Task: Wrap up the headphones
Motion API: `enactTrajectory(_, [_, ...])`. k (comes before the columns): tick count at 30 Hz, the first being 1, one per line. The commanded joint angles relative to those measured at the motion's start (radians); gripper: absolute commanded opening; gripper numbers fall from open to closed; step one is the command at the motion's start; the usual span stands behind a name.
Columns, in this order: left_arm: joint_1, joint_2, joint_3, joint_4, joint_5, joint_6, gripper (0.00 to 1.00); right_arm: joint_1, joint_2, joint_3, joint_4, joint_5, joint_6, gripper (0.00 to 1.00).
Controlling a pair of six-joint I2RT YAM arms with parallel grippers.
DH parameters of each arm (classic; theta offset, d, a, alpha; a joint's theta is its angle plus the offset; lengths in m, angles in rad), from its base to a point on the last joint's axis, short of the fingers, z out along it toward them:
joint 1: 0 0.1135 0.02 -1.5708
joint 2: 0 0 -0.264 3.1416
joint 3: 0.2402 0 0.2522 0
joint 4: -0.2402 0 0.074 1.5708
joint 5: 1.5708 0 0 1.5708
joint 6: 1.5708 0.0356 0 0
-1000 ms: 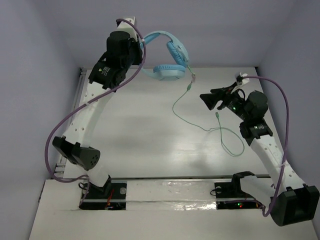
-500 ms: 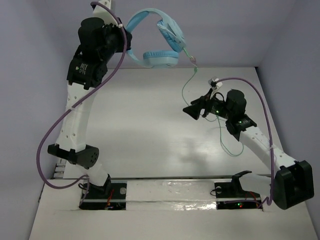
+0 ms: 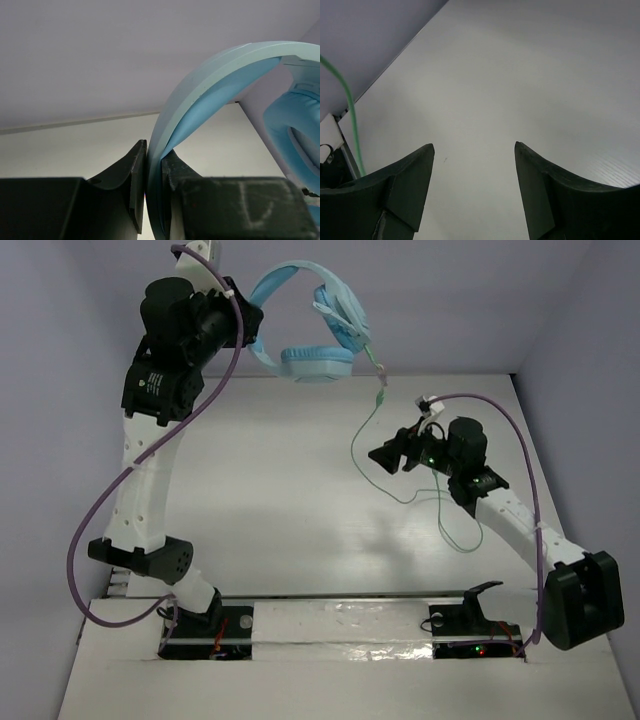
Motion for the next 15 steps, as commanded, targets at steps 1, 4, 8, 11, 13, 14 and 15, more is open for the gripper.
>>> enactTrajectory(1, [0.028,-0.049,0.035,0.138,0.026,-0.077,0.00,0.029,0.018,-0.014,0.034,-0.028,0.008,0.72])
enactTrajectory(4, [0.046,-0.041,0.055,0.147,0.067,-0.111,0.00,0.040,0.036,-0.040,0.057,0.024,0.023,0.72])
enactTrajectory(8, [0.106,-0.040,0.071,0.154,0.132,-0.146,0.00,0.040,0.045,-0.072,0.100,0.013,0.048,0.70])
enactTrajectory(11, [0.131,-0.044,0.062,0.154,0.135,-0.148,0.00,0.040,0.015,-0.109,0.137,-0.004,0.074,0.63])
enactTrajectory(13, [0.131,-0.069,0.013,0.180,0.131,-0.149,0.00,0.040,-0.020,-0.126,0.173,0.065,0.111,0.40])
enactTrajectory(14, [0.131,-0.078,-0.012,0.192,0.118,-0.148,0.00,0.040,-0.040,-0.126,0.172,0.102,0.132,0.25])
enactTrajectory(15, [0.131,-0.098,-0.036,0.206,0.115,-0.145,0.00,0.040,-0.077,-0.120,0.169,0.116,0.146,0.10])
